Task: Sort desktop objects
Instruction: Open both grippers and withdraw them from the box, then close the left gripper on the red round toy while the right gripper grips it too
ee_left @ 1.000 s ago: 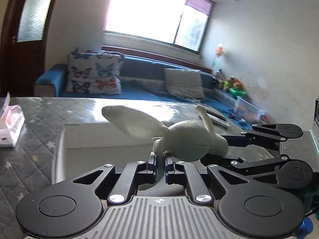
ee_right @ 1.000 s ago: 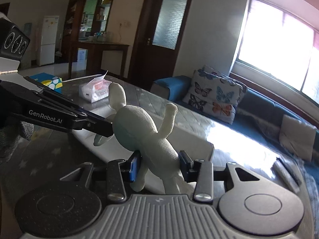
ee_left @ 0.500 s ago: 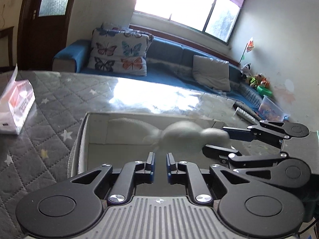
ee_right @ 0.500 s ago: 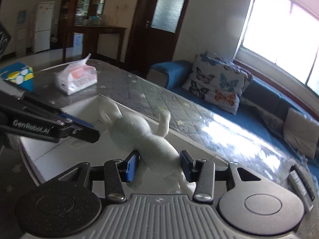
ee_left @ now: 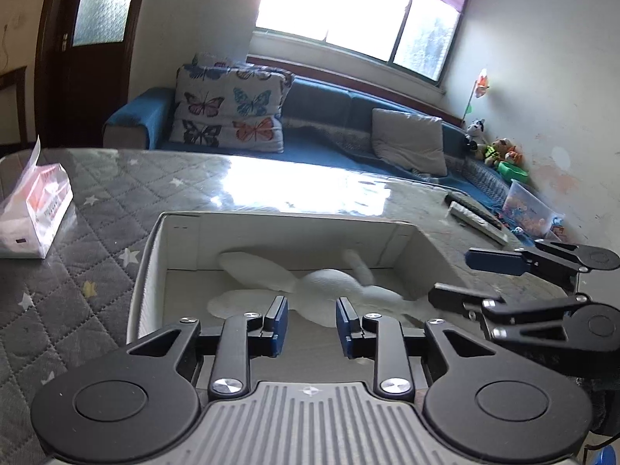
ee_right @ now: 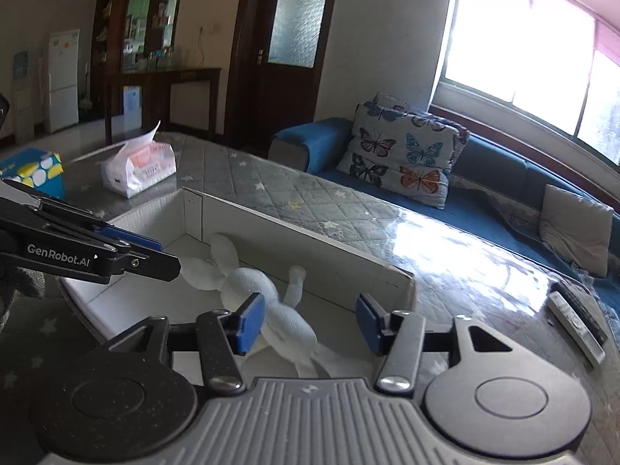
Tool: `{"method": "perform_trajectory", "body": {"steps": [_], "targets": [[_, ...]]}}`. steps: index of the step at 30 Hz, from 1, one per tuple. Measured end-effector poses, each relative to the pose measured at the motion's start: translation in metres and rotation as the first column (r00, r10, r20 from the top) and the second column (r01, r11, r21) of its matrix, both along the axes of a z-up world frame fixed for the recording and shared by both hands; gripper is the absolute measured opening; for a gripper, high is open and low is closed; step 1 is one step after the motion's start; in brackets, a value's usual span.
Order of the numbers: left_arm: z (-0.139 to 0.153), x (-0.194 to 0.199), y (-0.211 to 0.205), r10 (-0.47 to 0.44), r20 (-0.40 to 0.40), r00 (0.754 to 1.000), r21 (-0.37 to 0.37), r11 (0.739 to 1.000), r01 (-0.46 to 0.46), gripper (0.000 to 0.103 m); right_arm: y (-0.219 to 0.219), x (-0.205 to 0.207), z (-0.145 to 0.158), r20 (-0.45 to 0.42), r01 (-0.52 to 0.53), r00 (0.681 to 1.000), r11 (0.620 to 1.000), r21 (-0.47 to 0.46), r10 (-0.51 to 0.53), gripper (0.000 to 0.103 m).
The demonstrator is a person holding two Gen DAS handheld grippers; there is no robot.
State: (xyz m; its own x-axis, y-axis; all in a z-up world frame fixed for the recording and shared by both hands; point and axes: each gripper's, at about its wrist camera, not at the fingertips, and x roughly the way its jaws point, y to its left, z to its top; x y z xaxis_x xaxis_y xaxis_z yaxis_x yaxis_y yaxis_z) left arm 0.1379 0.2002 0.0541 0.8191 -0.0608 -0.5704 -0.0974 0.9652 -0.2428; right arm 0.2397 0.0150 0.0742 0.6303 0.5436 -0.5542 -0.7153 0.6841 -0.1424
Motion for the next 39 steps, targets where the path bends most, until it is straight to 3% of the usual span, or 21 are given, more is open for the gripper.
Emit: {"method": "perform_trajectory", "body": {"steps": [13, 20, 39], "targets": [[0.002, -0.036, -0.046, -0.064, 0.008, 0.998, -0.018, 0.998, 0.064, 0.032, -0.049, -0.072, -0.011, -0.035, 0.004, 0.999, 0.999, 0.039, -0.003, 0.071], [-0.012, -0.047, -0.07, -0.109, -0.027, 0.994, -0.04, 0.993, 0.108, 0.032, -0.069, -0.104, -0.027, -0.073, 0.024, 0.997, 0.998, 0.058, -0.019, 0.071], [-0.03, -0.056, -0.104, -0.188, -0.077, 0.979, -0.085, 0.98, 0.181, 0.032, -0.072, -0.125, -0.064, -0.17, 0.075, 0.983, 0.996, 0.038, -0.067, 0.071]]}}
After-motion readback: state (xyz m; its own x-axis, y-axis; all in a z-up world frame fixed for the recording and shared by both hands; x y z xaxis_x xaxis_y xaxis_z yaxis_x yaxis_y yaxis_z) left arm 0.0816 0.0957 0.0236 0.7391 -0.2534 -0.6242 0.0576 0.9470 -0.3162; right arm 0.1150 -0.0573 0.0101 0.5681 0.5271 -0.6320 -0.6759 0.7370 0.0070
